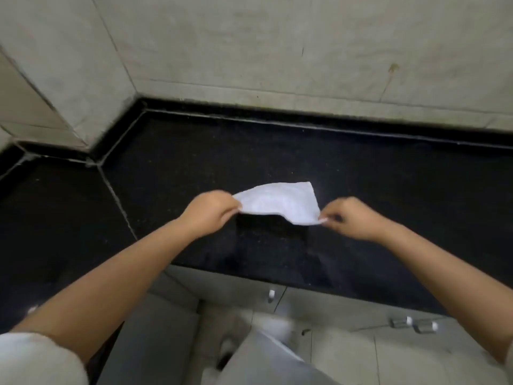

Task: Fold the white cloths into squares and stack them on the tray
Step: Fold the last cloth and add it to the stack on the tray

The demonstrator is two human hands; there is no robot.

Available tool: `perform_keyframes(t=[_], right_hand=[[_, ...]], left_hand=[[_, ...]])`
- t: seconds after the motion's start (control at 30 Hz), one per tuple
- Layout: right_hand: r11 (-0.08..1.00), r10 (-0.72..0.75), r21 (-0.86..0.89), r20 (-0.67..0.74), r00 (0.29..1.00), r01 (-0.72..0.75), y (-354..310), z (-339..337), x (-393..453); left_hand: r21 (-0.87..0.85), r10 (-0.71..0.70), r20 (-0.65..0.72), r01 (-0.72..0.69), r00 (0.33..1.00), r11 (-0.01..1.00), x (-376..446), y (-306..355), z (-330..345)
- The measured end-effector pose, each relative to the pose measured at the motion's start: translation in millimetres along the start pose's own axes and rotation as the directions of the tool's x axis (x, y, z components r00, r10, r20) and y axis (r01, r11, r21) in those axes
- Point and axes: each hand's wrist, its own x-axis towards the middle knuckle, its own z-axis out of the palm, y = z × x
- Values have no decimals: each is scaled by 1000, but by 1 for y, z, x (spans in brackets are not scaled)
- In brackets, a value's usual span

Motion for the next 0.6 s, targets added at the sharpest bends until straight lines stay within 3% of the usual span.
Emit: perform_keyframes(t=[0.03, 0.07, 0.13, 0.17, 0.23, 0.3, 0.4, 0.47, 0.6], right_hand=[[999, 26, 24, 169, 985, -30, 0, 15, -3], [998, 47, 34, 317, 947, -61, -1, 30, -4], [990, 87, 50, 534, 841, -134, -4, 55, -6], [978, 107, 79, 603, 790, -193, -5, 63, -6], [938, 159, 126, 671, 724, -322, -3, 69, -2], [896, 231, 150, 645, 728, -417, 5, 70, 5], [865, 363, 154, 464, 808, -478, 19, 71, 20], [856, 431, 145, 333, 839, -497, 24, 74, 31], [824, 545, 74, 171, 821, -562, 29, 88, 49]], left_hand=[[-54, -28, 160, 38, 987, 998, -5, -1, 11], [-76, -56, 359, 89, 932, 993, -9, -1, 20], [-112, -32, 674, 145, 738, 983, -13, -2, 39], [-139, -7, 742, 164, 670, 977, -12, -2, 46], [-181, 22, 793, 202, 609, 962, -8, -5, 56], [-188, -4, 773, 234, 635, 954, 1, -12, 63], [-175, -154, 626, 330, 765, 927, 21, -26, 70], [-121, -231, 531, 343, 815, 932, 33, -32, 74], [-45, -245, 427, 290, 871, 956, 44, -42, 95]])
